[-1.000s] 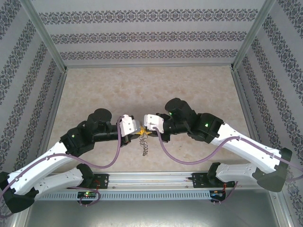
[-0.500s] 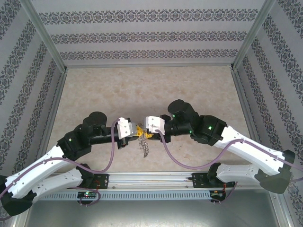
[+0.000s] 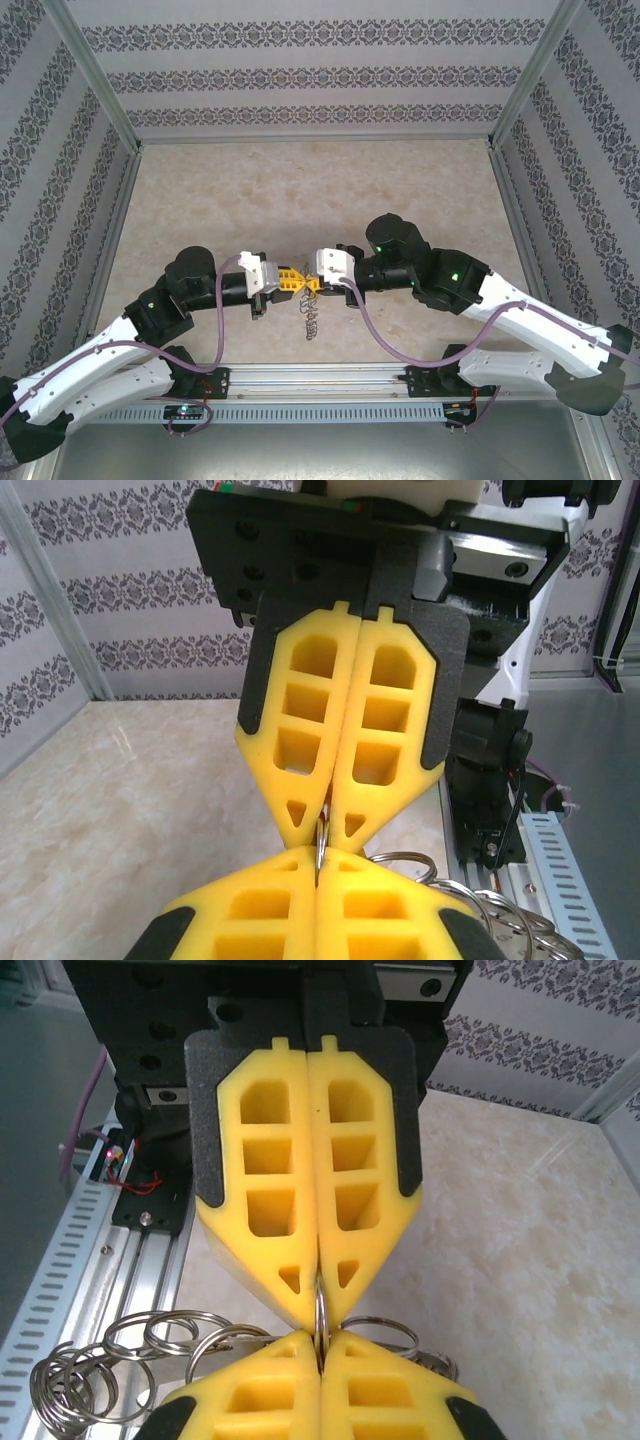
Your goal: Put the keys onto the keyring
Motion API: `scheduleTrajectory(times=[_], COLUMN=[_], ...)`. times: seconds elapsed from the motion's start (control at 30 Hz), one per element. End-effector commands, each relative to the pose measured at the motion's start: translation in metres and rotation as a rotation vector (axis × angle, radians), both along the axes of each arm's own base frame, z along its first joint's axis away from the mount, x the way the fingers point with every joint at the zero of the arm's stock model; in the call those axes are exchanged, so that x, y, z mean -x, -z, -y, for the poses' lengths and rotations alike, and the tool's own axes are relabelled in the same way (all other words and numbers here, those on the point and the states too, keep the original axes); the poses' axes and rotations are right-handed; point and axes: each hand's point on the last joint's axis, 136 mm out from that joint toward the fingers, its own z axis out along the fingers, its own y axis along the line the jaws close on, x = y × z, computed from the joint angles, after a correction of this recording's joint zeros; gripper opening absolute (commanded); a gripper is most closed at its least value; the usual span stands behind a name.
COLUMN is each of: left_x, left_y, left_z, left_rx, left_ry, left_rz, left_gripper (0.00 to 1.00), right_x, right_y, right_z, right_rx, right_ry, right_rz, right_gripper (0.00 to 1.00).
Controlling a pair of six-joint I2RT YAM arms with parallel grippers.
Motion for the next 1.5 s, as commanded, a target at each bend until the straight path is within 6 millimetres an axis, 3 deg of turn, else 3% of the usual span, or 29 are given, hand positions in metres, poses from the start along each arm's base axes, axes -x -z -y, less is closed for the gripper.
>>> scheduleTrajectory(times=[0.0,0.1,0.23,0.3,0.43,0.5,0.57,0.7,0.9,1.03,1.33,1.43,1.47], left_x=[0.015,-0.002,-0.02,-0.025,-0.03,-0.03,-0.03,-0.021,0.003,0.012,0.022,0.021,0.017], left_y=[-0.036,-0.02,0.007,0.016,0.025,0.028,0.028,0.013,-0.027,-0.038,-0.056,-0.058,-0.055], left_z=[0.001,-0.002,-0.006,-0.007,-0.004,-0.002,0.0,0.002,0.007,0.009,0.006,0.006,0.007], left_rx=[0.1,-0.013,-0.2,-0.272,-0.329,-0.34,-0.329,-0.223,0.006,0.079,0.202,0.211,0.187], left_ry=[0.07,-0.02,-0.102,-0.121,-0.132,-0.131,-0.13,-0.097,0.015,0.063,0.097,0.09,0.076], left_rz=[0.055,0.037,0.005,-0.006,-0.011,-0.013,-0.011,0.015,0.067,0.074,0.09,0.086,0.075], left_gripper=[0.0,0.0,0.16,0.17,0.11,0.0,0.0,0.0,0.0,0.0,0.0,0.0,0.0], right_x=[-0.012,-0.021,-0.032,-0.037,-0.036,-0.035,-0.034,-0.028,-0.007,-0.001,0.0,0.001,0.0], right_y=[-0.002,-0.001,0.004,0.007,0.006,0.006,0.006,0.002,-0.003,-0.006,-0.007,-0.009,-0.01], right_z=[-0.002,0.0,0.001,-0.001,-0.005,-0.006,-0.005,-0.002,-0.001,0.0,0.003,0.003,0.004], right_rx=[-0.015,0.011,0.076,0.106,0.111,0.111,0.11,0.063,-0.053,-0.073,-0.091,-0.094,-0.091], right_ry=[0.046,0.084,0.124,0.135,0.116,0.113,0.11,0.102,0.011,-0.012,-0.008,-0.012,-0.008], right_rz=[0.034,0.065,0.09,0.096,0.098,0.101,0.102,0.093,0.003,-0.016,-0.021,-0.018,-0.014], right_gripper=[0.0,0.0,0.0,0.0,0.0,0.0,0.0,0.02,0.2,0.24,0.14,0.0,0.0])
